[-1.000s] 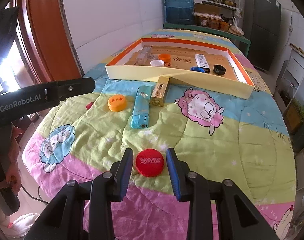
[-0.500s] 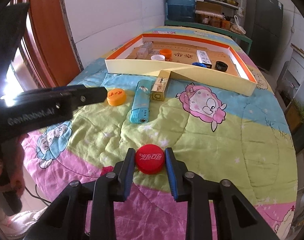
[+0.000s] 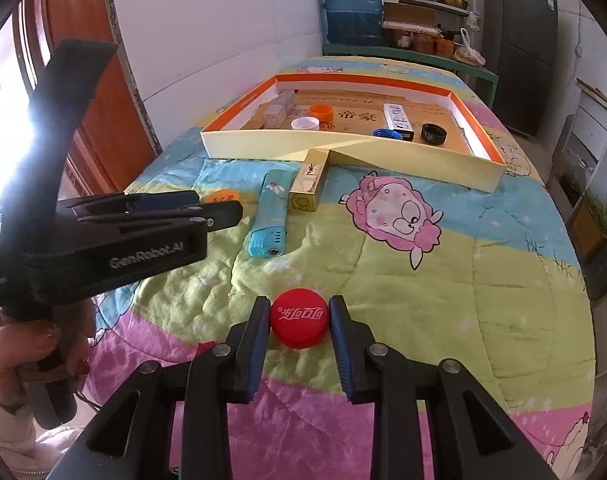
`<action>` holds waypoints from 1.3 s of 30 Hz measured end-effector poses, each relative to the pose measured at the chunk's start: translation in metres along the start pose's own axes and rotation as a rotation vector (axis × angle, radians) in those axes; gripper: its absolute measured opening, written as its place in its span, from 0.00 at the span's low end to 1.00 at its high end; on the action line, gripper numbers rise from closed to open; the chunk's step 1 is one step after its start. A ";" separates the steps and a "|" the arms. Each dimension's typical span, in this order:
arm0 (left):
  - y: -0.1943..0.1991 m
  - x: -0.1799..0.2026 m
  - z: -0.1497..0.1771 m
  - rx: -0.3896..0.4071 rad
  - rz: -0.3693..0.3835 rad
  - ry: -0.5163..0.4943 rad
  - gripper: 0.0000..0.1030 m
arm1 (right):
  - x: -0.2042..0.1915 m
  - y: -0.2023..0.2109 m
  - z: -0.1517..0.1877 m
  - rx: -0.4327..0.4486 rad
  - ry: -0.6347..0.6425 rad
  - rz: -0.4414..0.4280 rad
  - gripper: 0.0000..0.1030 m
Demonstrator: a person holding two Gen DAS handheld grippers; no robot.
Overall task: Organize rigid objects
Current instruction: 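Grasp the orange cap with the left tool while the right tool grasps the red Coca-Cola cap, then carry the orange cap with the left tool while the right tool carries the red cap into the tray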
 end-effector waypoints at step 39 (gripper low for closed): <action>0.035 -0.003 -0.026 0.093 -0.034 -0.003 0.30 | 0.005 0.003 -0.035 0.038 -0.001 -0.001 0.29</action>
Point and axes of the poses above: each gripper's, at about its wrist camera, not at the fingertips, and y roughly against the way its jaws point, x to its right, z to its underside, the point moved 8 cm from there along -y, roughly the way its jaws point, and after that the axes turned 6 degrees about -x, right-handed, at the moved point
